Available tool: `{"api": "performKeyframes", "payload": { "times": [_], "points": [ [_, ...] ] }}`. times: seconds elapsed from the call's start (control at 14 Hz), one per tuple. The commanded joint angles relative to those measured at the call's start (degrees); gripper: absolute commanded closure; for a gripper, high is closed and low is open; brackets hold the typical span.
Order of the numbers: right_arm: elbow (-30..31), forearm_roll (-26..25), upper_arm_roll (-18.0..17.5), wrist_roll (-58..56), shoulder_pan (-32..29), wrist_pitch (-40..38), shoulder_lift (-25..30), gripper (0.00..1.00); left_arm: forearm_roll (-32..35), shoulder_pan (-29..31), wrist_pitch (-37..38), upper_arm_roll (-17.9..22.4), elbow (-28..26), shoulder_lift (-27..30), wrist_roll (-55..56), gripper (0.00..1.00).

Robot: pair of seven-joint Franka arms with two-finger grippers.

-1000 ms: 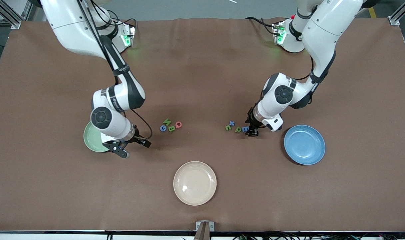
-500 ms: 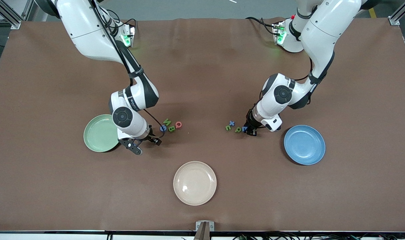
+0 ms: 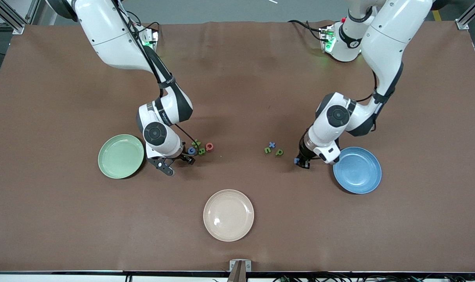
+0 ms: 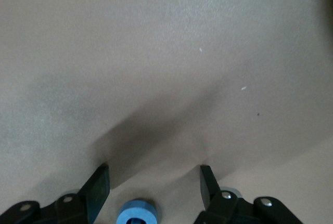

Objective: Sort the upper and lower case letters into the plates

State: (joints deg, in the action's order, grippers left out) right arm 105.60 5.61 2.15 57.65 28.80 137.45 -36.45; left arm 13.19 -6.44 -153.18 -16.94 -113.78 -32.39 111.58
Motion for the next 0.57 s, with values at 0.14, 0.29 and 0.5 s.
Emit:
{"api": "performKeyframes", "payload": {
  "times": [0.14,0.29,0.5],
  "points": [
    [3.0,-0.6,0.6,4.0,2.5,0.1,2.2,0.22,2.2,5.5,12.6,-0.2,6.2,2.9,-12.4,1.0],
    [3.2,-0.6,0.5,5.0,3.0,-0.1,2.8,0.22,2.2,8.4,18.9,-0.2,8.6,3.3,-20.7,1.0],
    [3.3,-0.6,0.5,5.3,3.5,-0.2,3.0,0.26,2.2,15.0,20.1,-0.3,8.6,3.0,-32.5,0.99]
  ]
}}
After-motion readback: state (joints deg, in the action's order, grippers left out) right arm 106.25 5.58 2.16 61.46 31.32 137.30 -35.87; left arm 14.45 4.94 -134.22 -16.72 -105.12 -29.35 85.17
